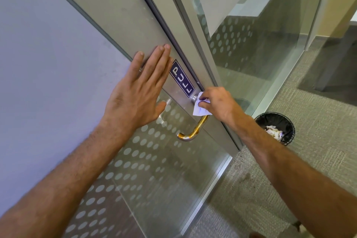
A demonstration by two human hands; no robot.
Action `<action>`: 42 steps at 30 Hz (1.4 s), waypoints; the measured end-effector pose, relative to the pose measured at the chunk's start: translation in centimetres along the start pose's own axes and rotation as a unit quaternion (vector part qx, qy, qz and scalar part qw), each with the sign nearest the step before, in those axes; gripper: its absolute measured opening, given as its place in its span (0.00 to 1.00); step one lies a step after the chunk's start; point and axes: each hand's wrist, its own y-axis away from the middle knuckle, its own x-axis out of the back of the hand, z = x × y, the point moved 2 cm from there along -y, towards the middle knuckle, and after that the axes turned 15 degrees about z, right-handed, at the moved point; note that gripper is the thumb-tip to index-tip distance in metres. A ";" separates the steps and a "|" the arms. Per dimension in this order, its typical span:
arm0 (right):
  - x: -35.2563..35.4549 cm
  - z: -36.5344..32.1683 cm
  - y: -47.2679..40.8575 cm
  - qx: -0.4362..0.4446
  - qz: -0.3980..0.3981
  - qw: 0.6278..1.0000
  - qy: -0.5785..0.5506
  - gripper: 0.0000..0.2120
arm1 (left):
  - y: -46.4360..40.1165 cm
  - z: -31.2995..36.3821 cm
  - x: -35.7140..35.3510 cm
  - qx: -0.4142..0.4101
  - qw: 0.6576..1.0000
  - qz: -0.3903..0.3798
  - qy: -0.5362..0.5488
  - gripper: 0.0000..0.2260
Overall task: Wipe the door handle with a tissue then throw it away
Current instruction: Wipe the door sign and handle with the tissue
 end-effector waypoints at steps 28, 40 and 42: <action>1.6 1.2 2.7 -0.118 0.030 0.991 -0.063 0.06 | 0.0 -0.1 0.4 -0.006 1.000 -0.019 -0.008 0.47; 1.9 1.3 3.9 0.130 0.009 0.988 -0.088 0.10 | 0.0 0.0 0.6 -0.006 1.000 -0.008 -0.004 0.47; 2.0 1.6 4.4 0.143 -0.009 0.985 -0.100 0.12 | 0.0 0.0 0.6 -0.008 1.000 -0.001 -0.009 0.47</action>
